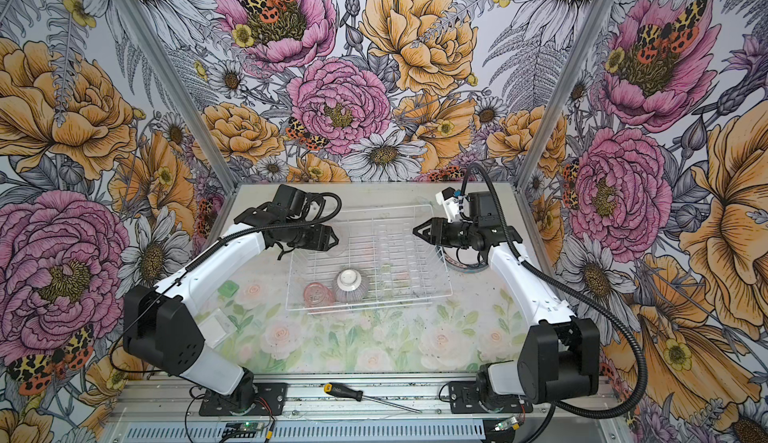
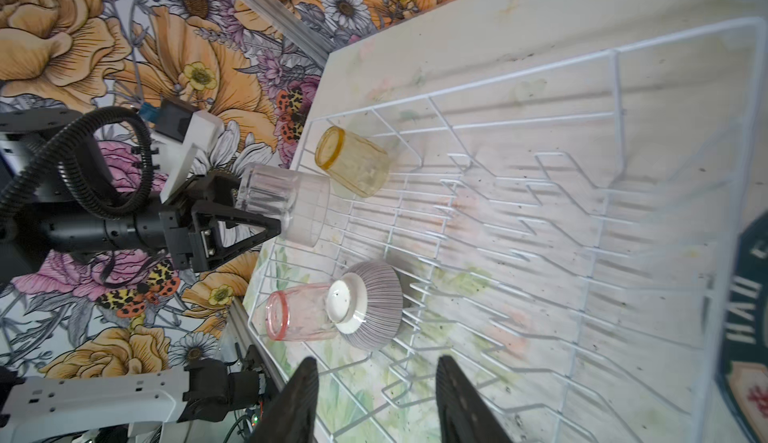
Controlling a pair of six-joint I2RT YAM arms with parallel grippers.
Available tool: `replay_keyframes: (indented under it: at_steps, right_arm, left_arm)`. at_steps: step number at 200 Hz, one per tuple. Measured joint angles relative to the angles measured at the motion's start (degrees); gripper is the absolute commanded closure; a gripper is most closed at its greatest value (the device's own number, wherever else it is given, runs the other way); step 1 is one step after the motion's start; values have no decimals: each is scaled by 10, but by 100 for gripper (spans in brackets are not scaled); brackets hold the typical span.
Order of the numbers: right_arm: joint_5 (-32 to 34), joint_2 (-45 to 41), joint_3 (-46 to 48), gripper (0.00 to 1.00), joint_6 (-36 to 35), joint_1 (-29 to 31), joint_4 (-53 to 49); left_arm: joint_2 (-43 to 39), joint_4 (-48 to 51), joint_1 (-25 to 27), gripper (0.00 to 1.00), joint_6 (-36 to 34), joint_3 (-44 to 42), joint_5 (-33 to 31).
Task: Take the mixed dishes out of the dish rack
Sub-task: 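Lift the clear glass with the left gripper while the right gripper reaches toward it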
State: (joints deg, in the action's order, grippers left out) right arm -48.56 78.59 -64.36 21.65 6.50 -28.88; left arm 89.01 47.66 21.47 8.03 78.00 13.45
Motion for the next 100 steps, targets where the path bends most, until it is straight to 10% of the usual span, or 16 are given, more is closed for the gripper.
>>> replay_keyframes:
  at_steps: [44,100]
  right_arm:
    - [-95,0,62,60,87,31,153]
    - [-155,65,164,61,400,64,610]
  left_arm:
    - [-23,-61,-10,69,31,0,102]
    - [-31,-166,-14,70,85,-17,210]
